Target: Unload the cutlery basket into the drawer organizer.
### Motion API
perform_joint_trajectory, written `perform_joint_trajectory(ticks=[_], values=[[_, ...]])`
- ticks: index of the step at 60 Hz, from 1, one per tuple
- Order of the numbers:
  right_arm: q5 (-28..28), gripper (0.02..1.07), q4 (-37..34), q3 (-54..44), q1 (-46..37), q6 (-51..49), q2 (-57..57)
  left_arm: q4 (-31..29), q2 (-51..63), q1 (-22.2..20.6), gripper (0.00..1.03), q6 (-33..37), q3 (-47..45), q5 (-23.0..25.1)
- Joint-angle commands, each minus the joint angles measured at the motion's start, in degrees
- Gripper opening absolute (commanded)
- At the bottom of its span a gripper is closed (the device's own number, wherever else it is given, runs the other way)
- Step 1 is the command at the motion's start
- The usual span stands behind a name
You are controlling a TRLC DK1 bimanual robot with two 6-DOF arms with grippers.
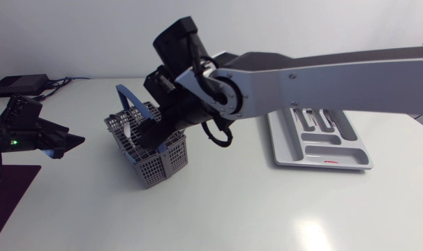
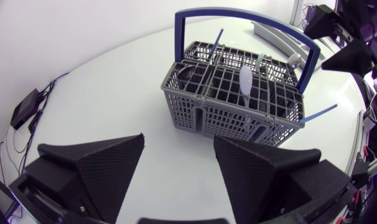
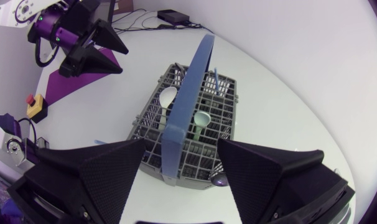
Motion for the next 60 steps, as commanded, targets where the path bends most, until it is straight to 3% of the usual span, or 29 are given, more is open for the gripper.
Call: perform_joint_trajectory(ticks=[1,6,13,32,54,57,59,60], values=[[1.65,0.81,-0.23,1.35,1.14,1.96,3.92,0.09,0.95,0.04,0.86,1.22,-0.98,1.06],[2.97,0.63,-0.05,2.23,1.66,2.31,5.50,0.09,0.95,0.04,0.86,1.22,-0.89,1.06],[3.49,0.30,1.00,1.79,1.57,2.05,5.68,0.09,0.95,0.04,0.86,1.22,-0.89,1.06],[-0.64,0.23,2.76,-3.66,-1.59,-5.95,1.63,0.71,1.04,-0.92,0.86,0.96,-0.98,1.06],[-14.35,0.25,-5.59,-3.57,-14.25,-18.96,-2.76,1.06,1.74,-1.45,0.86,1.84,-1.50,1.06],[-14.52,0.42,-5.68,-3.93,-14.42,-18.87,-3.11,1.06,1.74,-1.89,0.86,1.84,-1.59,1.06],[-15.40,0.71,-5.94,-4.45,-14.25,-18.69,-3.82,1.06,1.83,-2.33,0.86,1.66,-1.50,1.06],[-15.58,0.80,-6.03,-4.54,-14.07,-18.52,-4.08,1.06,1.92,-2.59,0.86,1.58,-1.42,1.06]])
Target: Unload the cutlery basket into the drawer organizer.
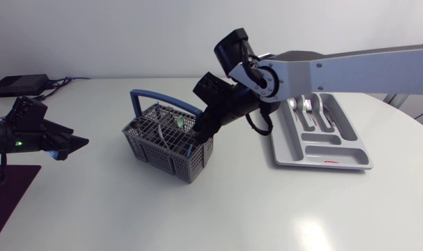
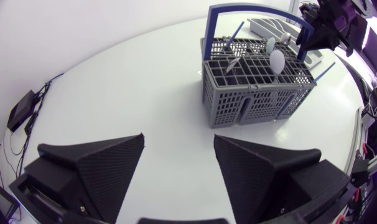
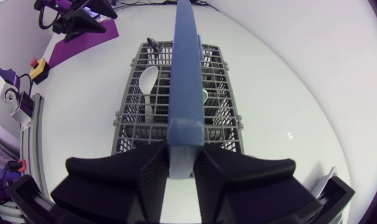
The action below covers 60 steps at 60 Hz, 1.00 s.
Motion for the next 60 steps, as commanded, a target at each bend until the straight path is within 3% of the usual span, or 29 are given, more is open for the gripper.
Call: perform_joint_trajectory(ticks=[1,2,3,16,20,24,31,45,60], values=[[-1.20,0.93,-0.42,-0.80,0.68,-1.80,-3.58,0.58,1.15,-1.28,0.86,1.27,-0.96,1.06],[-1.20,1.01,-0.50,-1.07,0.95,-1.62,-4.02,0.75,1.33,-1.55,0.86,1.18,-0.87,1.06],[-1.20,1.04,-0.50,-1.24,1.12,-1.53,-4.46,0.84,1.42,-1.63,0.86,1.18,-0.78,1.06],[-1.55,1.01,1.08,-5.37,1.48,1.98,-13.86,3.30,8.36,-4.89,0.86,-0.75,3.79,1.06],[-1.55,0.87,1.08,-7.40,0.68,2.95,-15.97,5.23,11.79,-5.68,0.86,-2.60,5.81,1.06],[-1.55,0.60,1.17,-10.21,0.07,3.04,-18.61,6.90,15.13,-6.29,0.86,-3.65,7.66,1.06],[-1.55,0.26,3.19,-14.78,-1.25,2.95,-23.88,11.21,19.61,-7.00,0.84,-6.91,10.21,1.06],[-1.99,0.22,3.72,-23.04,-5.12,1.19,-29.33,16.04,27.96,-10.77,0.82,-10.86,14.86,0.98],[-4.27,0.22,12.24,-31.74,-8.37,0.84,-26.08,17.28,34.11,-15.78,0.81,-11.21,18.91,-1.75]])
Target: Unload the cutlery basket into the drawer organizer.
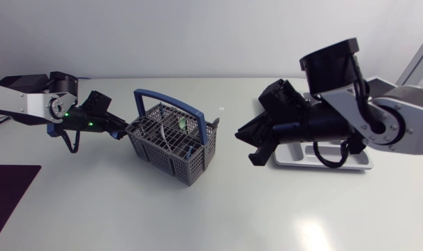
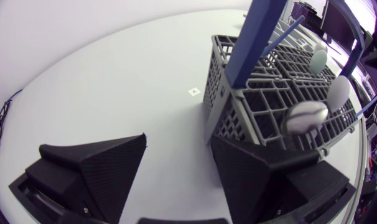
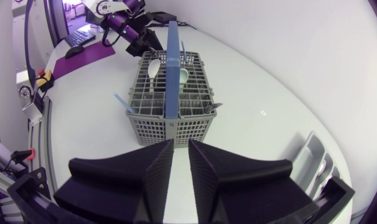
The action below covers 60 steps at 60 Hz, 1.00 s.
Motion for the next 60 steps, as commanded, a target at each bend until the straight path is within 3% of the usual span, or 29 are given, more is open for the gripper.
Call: perform_joint_trajectory(ticks=[1,14,32,60], values=[[-0.86,0.22,3.39,-3.11,-0.11,-0.84,3.02,0.51,2.13,-1.43,0.81,-1.25,2.32,0.04],[0.54,0.22,12.45,-2.50,0.86,-0.23,14.62,0.51,0.73,-3.89,0.81,-0.81,0.56,-0.04],[0.45,0.22,19.30,1.11,-1.25,-0.14,24.81,0.51,-4.46,-6.52,0.81,0.60,-6.03,-0.04],[0.10,0.23,19.57,8.23,-5.64,1.09,28.68,0.51,-12.02,-13.38,0.81,1.74,-14.29,-2.86]])
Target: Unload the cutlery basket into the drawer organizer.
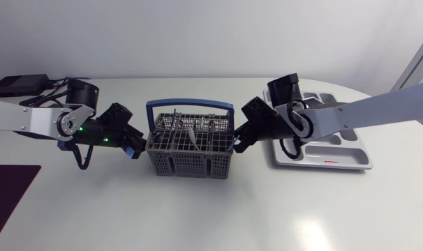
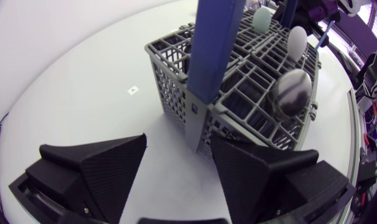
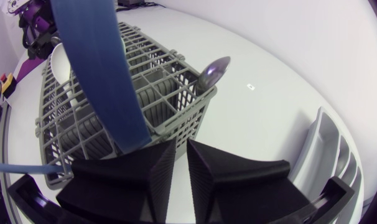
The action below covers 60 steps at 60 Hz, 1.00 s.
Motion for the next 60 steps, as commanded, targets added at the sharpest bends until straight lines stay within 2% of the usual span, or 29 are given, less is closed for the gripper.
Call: perform_joint_trajectory(ticks=[1,27,46,60], values=[[-1.62,0.23,0.99,1.21,0.39,0.81,0.31,-0.25,-1.74,-2.34,0.81,1.20,-2.45,0.84],[-1.18,0.23,0.99,-9.16,1.71,0.54,-9.01,-0.78,-10.27,-3.84,0.81,3.13,-9.48,0.57],[-0.13,0.23,1.16,-6.96,3.64,1.60,-6.46,-0.96,-12.03,-3.48,0.81,3.57,-10.36,-0.13],[1.28,0.23,1.43,-6.96,4.78,2.21,-6.55,-0.87,-12.20,-1.29,0.82,3.57,-9.13,-0.13]])
